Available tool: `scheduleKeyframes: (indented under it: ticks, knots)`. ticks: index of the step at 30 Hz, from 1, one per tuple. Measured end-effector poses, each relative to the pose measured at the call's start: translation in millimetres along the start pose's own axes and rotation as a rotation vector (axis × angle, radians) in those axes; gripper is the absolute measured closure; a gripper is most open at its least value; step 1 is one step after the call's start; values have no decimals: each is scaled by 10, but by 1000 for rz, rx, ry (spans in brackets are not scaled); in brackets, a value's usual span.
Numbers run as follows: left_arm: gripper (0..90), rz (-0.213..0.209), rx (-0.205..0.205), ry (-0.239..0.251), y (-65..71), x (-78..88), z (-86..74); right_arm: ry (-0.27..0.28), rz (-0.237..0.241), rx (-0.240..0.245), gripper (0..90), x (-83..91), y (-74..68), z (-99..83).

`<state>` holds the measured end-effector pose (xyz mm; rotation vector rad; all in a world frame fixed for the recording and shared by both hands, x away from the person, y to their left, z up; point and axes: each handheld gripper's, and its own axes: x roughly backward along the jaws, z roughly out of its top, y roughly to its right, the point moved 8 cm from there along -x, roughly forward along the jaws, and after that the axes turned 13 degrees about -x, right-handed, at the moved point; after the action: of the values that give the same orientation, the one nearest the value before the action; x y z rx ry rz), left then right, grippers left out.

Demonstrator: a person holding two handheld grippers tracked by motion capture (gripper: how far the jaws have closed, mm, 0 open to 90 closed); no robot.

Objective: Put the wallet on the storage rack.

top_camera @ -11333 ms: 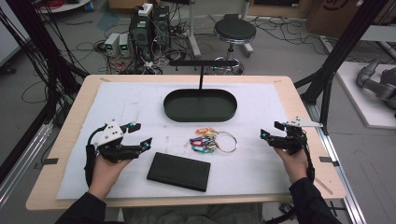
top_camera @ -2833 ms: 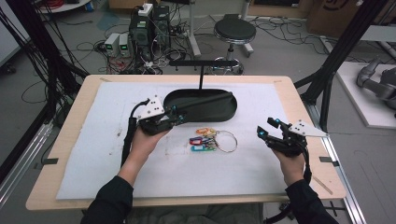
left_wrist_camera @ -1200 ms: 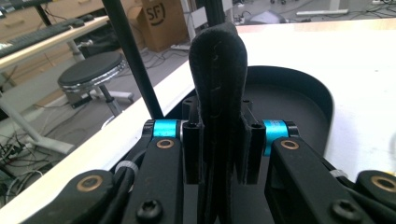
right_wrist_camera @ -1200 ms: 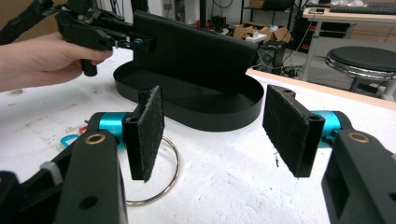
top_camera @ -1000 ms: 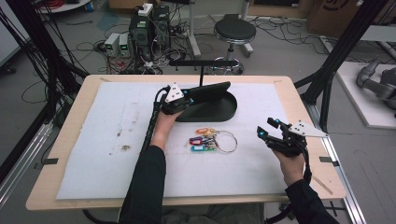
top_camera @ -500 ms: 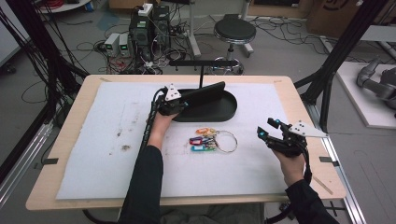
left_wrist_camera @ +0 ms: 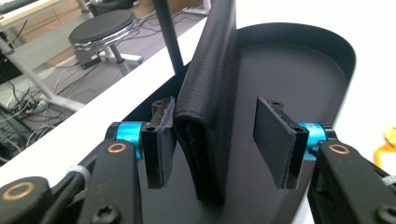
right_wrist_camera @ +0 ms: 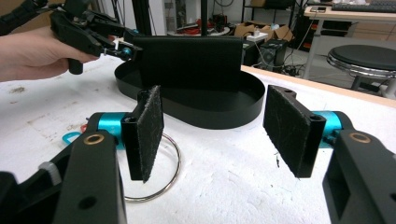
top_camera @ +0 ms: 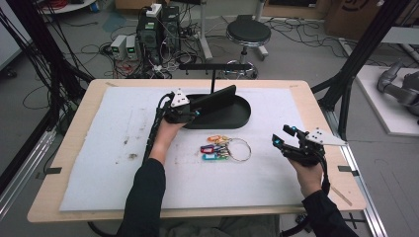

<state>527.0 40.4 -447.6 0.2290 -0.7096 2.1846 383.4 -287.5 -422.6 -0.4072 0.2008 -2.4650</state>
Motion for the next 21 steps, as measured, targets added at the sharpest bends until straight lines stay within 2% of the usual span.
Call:
scheduleKeyframes:
  ticks: [2, 4, 7, 8, 10, 11, 17, 18, 20, 21]
  knots:
    - [512, -15, -13, 26, 27, 40, 7, -2, 0, 1, 386, 0, -3, -2]
    - [536, -16, -40, 30, 46, 77, -2, -2, -1, 2, 386, -1, -4, -2]
    - [575, -33, -44, 45, 66, 104, -4, -2, -2, 1, 386, -4, -3, -3]
    - [590, -39, -65, 61, 88, 130, 6, -2, -2, 1, 386, -3, -3, -2]
    - [639, -47, -73, 67, 104, 137, 15, 0, -4, 2, 386, -4, -3, -1]
    - [655, -49, -100, 75, 128, 156, 38, 0, -3, 1, 386, -4, -5, -1]
    - [541, -43, -68, 101, 158, 198, 100, 0, -3, 0, 386, -3, -6, -1]
    - [520, -40, -38, 114, 166, 233, 114, -1, -1, 0, 386, -1, -4, -1]
    - [499, -14, -22, 122, 154, 294, 121, 1, -4, 1, 386, -1, 3, 0]
    - [479, -14, -22, 122, 154, 294, 121, -1, -3, -3, 385, -2, 4, -1]
